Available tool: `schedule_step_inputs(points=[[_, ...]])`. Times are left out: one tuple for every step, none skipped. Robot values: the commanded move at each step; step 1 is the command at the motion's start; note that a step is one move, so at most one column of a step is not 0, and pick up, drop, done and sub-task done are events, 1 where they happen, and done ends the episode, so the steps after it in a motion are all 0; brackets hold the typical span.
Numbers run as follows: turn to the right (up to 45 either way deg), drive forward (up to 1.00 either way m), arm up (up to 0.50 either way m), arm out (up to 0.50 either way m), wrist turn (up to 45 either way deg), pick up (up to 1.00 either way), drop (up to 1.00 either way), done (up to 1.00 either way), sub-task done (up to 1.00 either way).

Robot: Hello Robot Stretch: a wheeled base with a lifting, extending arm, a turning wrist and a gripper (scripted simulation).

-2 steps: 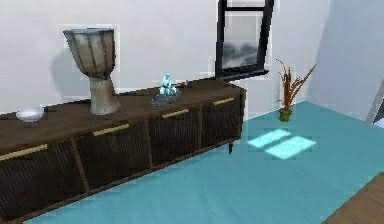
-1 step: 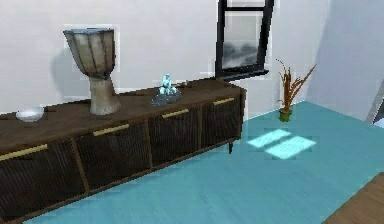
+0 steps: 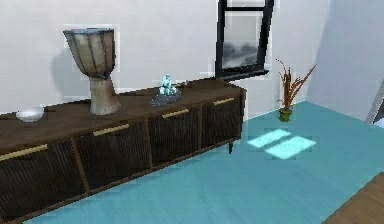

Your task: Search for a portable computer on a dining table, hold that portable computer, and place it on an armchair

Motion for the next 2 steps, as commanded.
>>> schedule_step_inputs(points=[[0.0,0.00,0.00,0.00,45.0,0.00,0.00,0.00,0.00],[0.0,0.00,0.00,0.00,45.0,0.00,0.00,0.00,0.00]])
